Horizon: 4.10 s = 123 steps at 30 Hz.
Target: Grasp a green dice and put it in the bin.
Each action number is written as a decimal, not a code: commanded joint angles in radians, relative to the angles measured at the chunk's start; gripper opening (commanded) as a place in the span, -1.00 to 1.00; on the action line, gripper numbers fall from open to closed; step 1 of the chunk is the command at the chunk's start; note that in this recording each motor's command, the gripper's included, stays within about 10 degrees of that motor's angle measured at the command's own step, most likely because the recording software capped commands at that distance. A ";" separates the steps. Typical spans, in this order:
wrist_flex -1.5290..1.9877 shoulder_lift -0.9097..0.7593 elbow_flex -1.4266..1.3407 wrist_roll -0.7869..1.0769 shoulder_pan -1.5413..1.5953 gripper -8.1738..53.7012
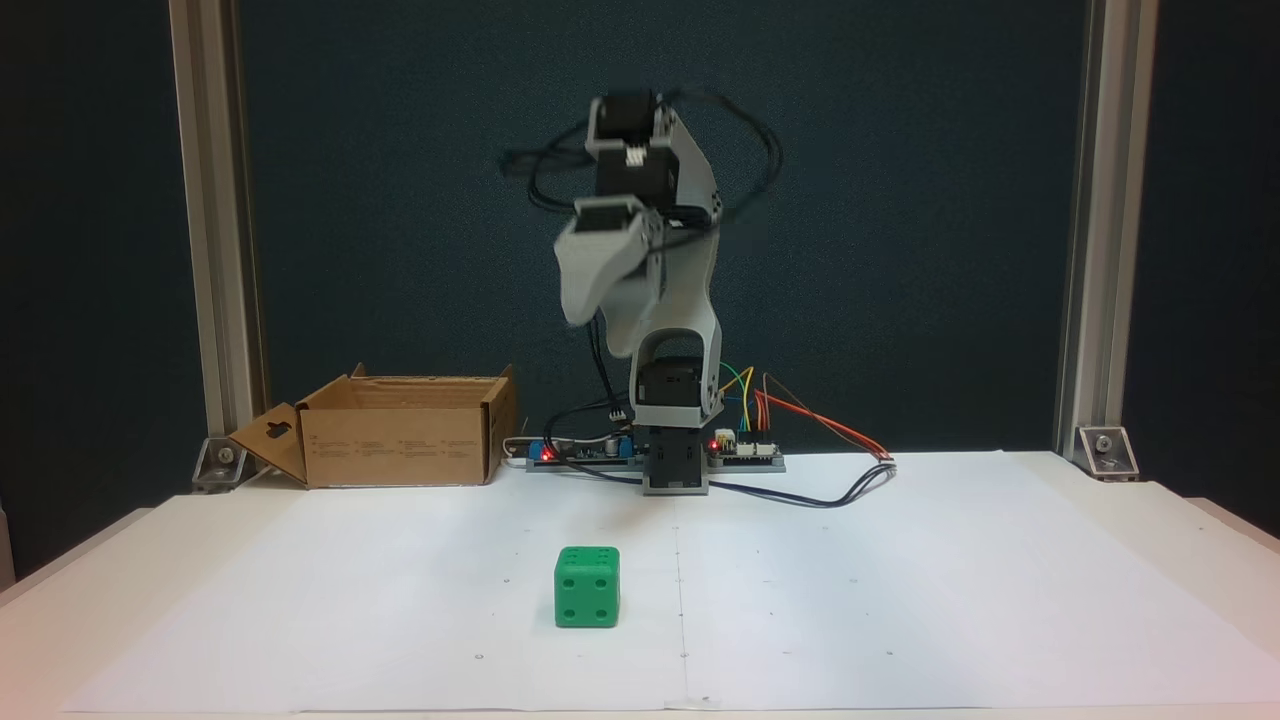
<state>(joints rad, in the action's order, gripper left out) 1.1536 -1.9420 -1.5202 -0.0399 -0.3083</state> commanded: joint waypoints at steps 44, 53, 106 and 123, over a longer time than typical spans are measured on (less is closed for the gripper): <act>0.284 0.646 0.557 0.382 -0.035 0.74; 0.281 0.652 0.557 0.387 -0.031 0.75; -0.032 0.758 0.400 0.138 0.080 0.68; -0.192 0.772 0.264 0.140 0.080 0.68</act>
<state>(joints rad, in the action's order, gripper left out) 0.9725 -1.1628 -1.2793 0.1381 -0.2347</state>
